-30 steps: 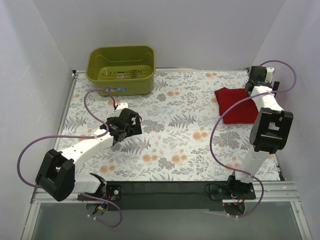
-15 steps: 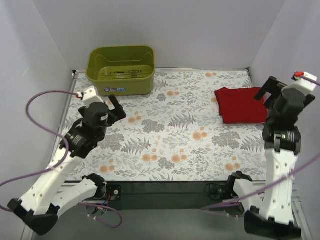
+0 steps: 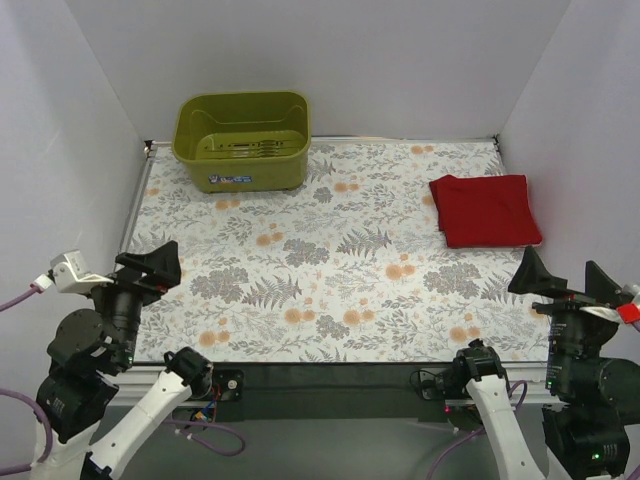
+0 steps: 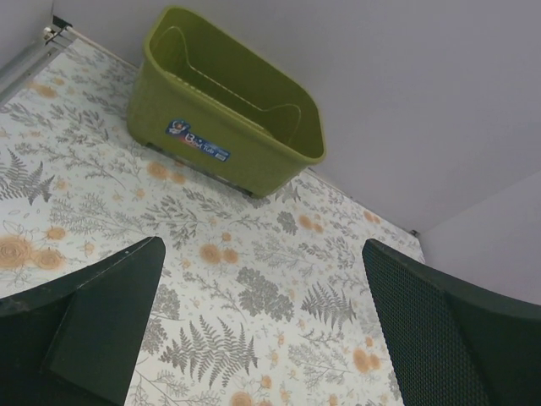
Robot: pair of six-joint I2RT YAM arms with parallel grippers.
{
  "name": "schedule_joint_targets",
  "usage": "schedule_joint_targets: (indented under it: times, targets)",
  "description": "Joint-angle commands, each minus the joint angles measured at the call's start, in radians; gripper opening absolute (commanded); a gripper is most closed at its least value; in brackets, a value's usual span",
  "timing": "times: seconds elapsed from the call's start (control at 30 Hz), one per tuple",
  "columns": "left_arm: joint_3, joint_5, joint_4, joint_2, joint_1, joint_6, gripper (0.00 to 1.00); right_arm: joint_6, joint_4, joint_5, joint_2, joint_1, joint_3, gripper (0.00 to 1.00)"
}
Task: Fold and stack the t-shirts
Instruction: Neatly place the folded tshirt to the corner
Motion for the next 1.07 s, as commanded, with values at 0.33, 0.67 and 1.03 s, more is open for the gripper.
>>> schedule_joint_targets:
  times: [0.33, 0.67, 1.03]
  targets:
    - [-0.214, 0.027, 0.01, -0.145, 0.005, -0.098, 0.98, -0.015, -0.016, -0.087, -0.061, 0.006, -0.098, 0.98]
    - [-0.317, 0.059, 0.116, -0.163, 0.005, -0.123, 0.98, 0.005, 0.011, -0.123, -0.052, 0.006, -0.123, 0.98]
    - [-0.369, 0.097, 0.18, -0.129, 0.005, -0.12, 0.98, 0.039, 0.051, -0.181, -0.038, 0.007, -0.185, 0.98]
